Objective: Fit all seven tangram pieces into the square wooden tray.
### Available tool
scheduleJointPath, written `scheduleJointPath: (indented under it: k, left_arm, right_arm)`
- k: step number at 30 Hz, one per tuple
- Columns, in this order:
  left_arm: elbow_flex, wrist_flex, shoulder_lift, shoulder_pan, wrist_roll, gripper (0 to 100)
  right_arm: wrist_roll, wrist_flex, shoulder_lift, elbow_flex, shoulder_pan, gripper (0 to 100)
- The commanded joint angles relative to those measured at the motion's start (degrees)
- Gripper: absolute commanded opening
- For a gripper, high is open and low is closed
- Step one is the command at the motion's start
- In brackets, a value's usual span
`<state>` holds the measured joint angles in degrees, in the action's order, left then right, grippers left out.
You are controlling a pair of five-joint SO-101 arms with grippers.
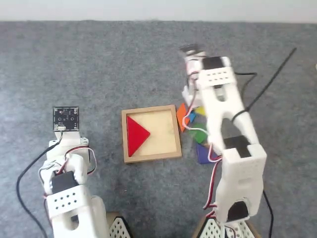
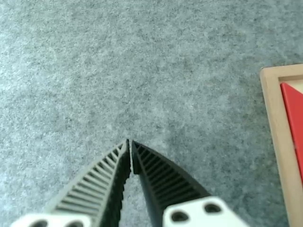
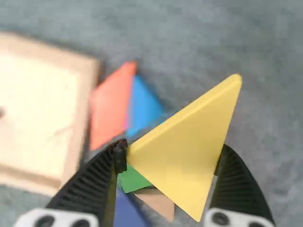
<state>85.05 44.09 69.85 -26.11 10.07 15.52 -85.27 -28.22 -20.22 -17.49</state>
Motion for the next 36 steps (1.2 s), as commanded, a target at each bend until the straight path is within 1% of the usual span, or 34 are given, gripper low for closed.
scheduleJointPath:
  k: [1, 6, 11, 17, 24, 32, 34, 36]
  left_arm:
    - [-2.77, 0.35, -0.18, -0.26, 0.62, 1]
    - [-2.77, 0.35, -0.18, -0.26, 0.62, 1]
    - [-2.77, 0.35, -0.18, -0.26, 0.62, 1]
    - [-2.77, 0.18, -0.18, -0.26, 0.62, 1]
    - [-2.77, -0.09, -0.18, -0.26, 0.62, 1]
    - [-2.77, -0.09, -0.18, -0.35, 0.62, 1]
    - [-2.77, -0.09, -0.18, -0.35, 0.62, 1]
    - [-2.77, -0.09, -0.18, -0.35, 0.62, 1]
  right_arm:
    - [12.48, 1.63, 4.88, -1.76, -4.53, 16.6]
    - [23.82, 3.3, 4.62, -1.41, -10.51, 16.6]
    - [36.13, 5.58, 0.92, -1.58, -14.73, 16.9]
    - [46.07, 8.22, -4.09, -1.76, -17.27, 16.9]
    - [49.05, 7.69, -4.79, -1.58, -20.79, 17.0]
    - [48.88, 8.22, -4.79, -1.58, -22.37, 17.7]
    - [48.79, 8.04, -4.79, -1.58, -22.37, 22.5]
    - [48.79, 7.96, -4.79, -1.58, -22.37, 30.6]
